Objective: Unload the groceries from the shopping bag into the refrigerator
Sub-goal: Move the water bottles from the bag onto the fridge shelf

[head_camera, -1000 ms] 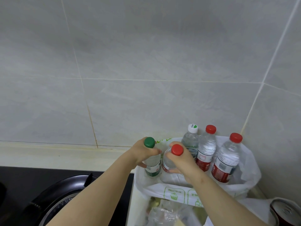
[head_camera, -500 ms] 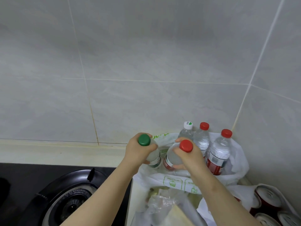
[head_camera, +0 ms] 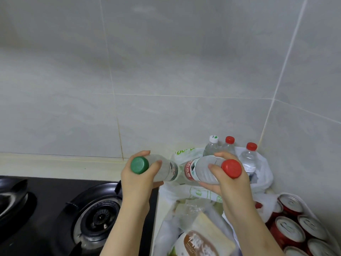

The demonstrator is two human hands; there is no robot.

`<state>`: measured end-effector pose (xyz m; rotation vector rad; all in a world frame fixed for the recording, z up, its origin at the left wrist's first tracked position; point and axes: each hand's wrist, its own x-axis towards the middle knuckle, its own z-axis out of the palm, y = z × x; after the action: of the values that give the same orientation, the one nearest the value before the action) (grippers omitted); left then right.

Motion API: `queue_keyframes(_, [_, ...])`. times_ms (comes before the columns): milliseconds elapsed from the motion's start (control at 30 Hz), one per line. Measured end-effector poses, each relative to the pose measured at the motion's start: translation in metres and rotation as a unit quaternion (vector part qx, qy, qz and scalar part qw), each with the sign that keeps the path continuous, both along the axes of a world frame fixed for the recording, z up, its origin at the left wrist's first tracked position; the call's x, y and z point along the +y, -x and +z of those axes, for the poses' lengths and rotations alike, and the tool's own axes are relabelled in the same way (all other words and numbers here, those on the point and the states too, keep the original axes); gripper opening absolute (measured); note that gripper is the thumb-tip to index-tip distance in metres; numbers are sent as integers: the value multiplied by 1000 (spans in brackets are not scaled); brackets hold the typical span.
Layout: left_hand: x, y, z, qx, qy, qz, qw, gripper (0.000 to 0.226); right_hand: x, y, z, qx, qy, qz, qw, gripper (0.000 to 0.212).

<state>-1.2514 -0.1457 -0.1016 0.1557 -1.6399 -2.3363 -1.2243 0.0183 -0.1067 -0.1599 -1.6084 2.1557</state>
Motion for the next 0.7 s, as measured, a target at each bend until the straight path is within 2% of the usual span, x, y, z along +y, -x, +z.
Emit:
queue_keyframes(133, [-20,-22,1,-1,-24,38,999,26,-16,-18,-1,-2,27,23,999,26])
queue_keyframes(533, [-92,-65,0,-7,-18,135,991,30,-83,-26,-11,-16,69,122,990,22])
queue_keyframes(700, [-114,-91,-2,-10,-10,187,982,29,-110,-30,-11,-32,66,172,982,28])
